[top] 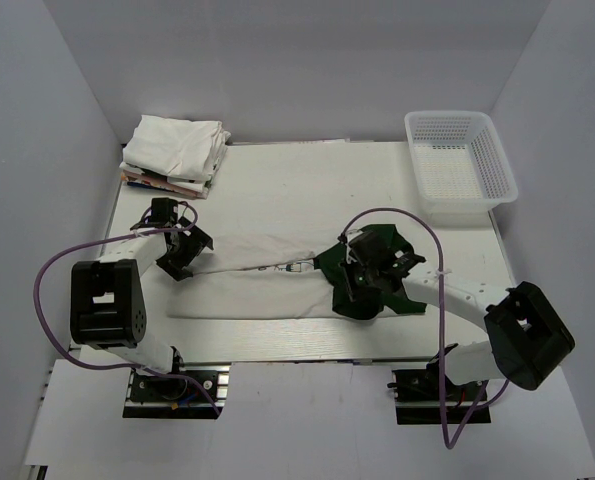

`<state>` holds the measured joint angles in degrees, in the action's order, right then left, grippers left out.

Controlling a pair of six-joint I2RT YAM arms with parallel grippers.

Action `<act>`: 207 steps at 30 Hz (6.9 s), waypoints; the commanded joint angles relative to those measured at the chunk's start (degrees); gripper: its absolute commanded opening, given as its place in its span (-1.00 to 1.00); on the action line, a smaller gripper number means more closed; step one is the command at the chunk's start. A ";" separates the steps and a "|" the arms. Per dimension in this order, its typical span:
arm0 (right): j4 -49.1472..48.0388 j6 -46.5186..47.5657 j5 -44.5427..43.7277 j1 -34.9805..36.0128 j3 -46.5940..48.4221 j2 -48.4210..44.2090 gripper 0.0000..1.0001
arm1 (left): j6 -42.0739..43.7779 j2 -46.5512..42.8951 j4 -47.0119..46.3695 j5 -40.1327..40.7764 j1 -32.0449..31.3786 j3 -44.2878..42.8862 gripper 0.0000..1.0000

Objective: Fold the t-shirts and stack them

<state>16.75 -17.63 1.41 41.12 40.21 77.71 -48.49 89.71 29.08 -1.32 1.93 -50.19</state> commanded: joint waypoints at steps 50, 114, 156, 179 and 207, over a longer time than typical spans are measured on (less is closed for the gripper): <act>-7.96 -17.79 -4.13 -16.25 9.00 17.72 0.81 | -3.37 -11.83 9.57 4.76 -1.49 12.85 0.99; -0.67 -1.46 9.40 -14.50 72.69 46.59 0.81 | -12.50 -4.79 21.00 13.61 -62.40 -12.65 0.99; -9.72 -32.91 7.90 18.20 -9.27 1.55 -0.35 | -10.31 -32.23 5.55 3.08 -47.81 28.40 -1.00; -9.01 -22.02 -18.46 6.27 11.29 0.59 -1.00 | -2.68 -11.68 12.24 22.42 -37.01 -11.74 -1.00; -9.37 -6.58 -1.94 -12.12 47.07 35.41 0.81 | 11.05 33.24 14.75 13.01 -19.96 -62.54 0.69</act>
<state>8.78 -31.59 -3.40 29.47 83.22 114.83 -39.22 123.63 39.13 11.86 -20.25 -104.79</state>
